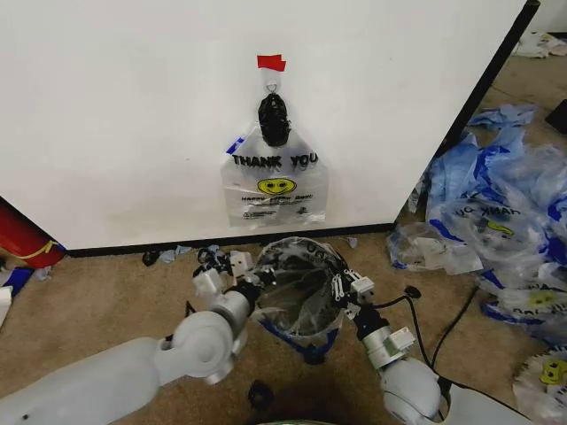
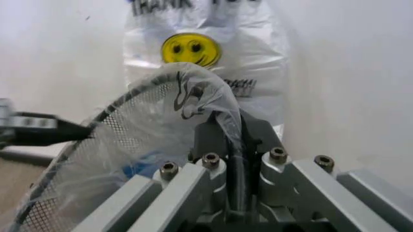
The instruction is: Pick up the garbage bag from the wall and place it over the trash bin.
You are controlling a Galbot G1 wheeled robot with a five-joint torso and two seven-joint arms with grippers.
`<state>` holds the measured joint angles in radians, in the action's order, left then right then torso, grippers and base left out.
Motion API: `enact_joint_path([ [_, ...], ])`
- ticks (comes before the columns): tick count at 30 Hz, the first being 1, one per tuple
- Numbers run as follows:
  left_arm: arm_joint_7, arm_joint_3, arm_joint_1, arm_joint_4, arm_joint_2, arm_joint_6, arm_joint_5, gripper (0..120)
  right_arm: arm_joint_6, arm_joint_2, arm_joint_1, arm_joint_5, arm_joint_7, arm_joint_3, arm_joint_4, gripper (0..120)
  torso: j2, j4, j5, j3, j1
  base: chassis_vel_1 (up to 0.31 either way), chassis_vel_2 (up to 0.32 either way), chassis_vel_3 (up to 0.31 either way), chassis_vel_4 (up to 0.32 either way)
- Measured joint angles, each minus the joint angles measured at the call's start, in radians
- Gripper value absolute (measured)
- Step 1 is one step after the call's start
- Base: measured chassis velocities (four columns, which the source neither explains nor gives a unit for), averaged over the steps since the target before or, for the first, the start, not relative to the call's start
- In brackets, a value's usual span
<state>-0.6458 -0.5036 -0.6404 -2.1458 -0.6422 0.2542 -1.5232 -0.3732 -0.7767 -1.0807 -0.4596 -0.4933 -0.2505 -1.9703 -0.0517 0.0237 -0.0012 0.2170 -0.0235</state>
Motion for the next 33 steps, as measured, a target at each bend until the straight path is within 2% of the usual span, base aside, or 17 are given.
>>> enact_joint_path([
  [4, 0.060, 0.134, -0.174, -0.042, 0.068, -0.012, 0.095, 0, 0.000, -0.030, -0.031, -0.031, -0.001, 0.044, -0.012, 1, 0.000, -0.0002, -0.0002, 0.000, 0.000, 0.000, 0.000, 0.000, 0.000],
  [5, 0.060, 0.134, -0.174, -0.042, 0.068, -0.012, 0.095, 0, 0.000, -0.030, -0.031, -0.031, -0.001, 0.044, -0.012, 1, 0.000, -0.0002, -0.0002, 0.000, 0.000, 0.000, 0.000, 0.000, 0.000],
  [7, 0.092, 0.217, -0.265, -0.066, 0.099, -0.012, 0.130, 0, 0.000, -0.041, -0.043, -0.038, -0.001, 0.060, -0.017, 1, 0.000, -0.0002, -0.0003, 0.000, 0.000, 0.000, 0.000, 0.000, 0.000],
  [11, 0.116, 0.331, -0.374, -0.115, 0.138, -0.012, 0.177, 0, 0.000, -0.057, -0.063, -0.047, -0.001, 0.092, -0.019, 1, 0.000, -0.0001, -0.0001, 0.000, 0.000, 0.000, 0.000, 0.000, 0.000],
  [16, 0.118, 0.382, -0.440, -0.132, 0.151, -0.012, 0.206, 0, -0.001, -0.080, -0.089, -0.069, -0.002, 0.131, -0.028, 1, 0.000, 0.0002, 0.0001, 0.000, 0.000, 0.000, 0.000, 0.000, 0.000],
  [22, 0.119, 0.388, -0.504, -0.125, 0.152, -0.013, 0.227, 0, -0.003, -0.096, -0.111, -0.099, -0.005, 0.164, -0.052, 1, 0.000, 0.0000, -0.0002, 0.000, 0.000, 0.000, 0.000, 0.000, 0.000],
  [25, 0.122, 0.385, -0.550, -0.120, 0.139, -0.014, 0.245, 10, -0.014, -0.109, -0.113, -0.131, -0.005, 0.185, -0.065, 1, 0.000, -0.0002, 0.0001, 0.000, 0.000, 0.000, 0.000, 0.000, 0.000],
  [27, 0.130, 0.382, -0.586, -0.111, 0.125, -0.013, 0.265, 22, -0.018, -0.124, -0.109, -0.166, -0.005, 0.201, -0.072, 1, 0.000, -0.0001, 0.0002, 0.000, 0.000, 0.000, 0.000, 0.000, 0.000],
  [29, 0.133, 0.382, -0.600, -0.108, 0.118, -0.013, 0.272, 25, -0.018, -0.130, -0.107, -0.178, -0.006, 0.208, -0.075, 1, 0.000, -0.0002, 0.0001, 0.000, 0.000, 0.000, 0.000, 0.000, 0.000],
  [33, 0.142, 0.383, -0.632, -0.097, 0.094, -0.010, 0.313, 41, -0.019, -0.142, -0.102, -0.203, -0.007, 0.232, -0.073, 1, 0.000, -0.0001, 0.0001, 0.000, 0.000, 0.000, 0.000, 0.000, 0.000],
])
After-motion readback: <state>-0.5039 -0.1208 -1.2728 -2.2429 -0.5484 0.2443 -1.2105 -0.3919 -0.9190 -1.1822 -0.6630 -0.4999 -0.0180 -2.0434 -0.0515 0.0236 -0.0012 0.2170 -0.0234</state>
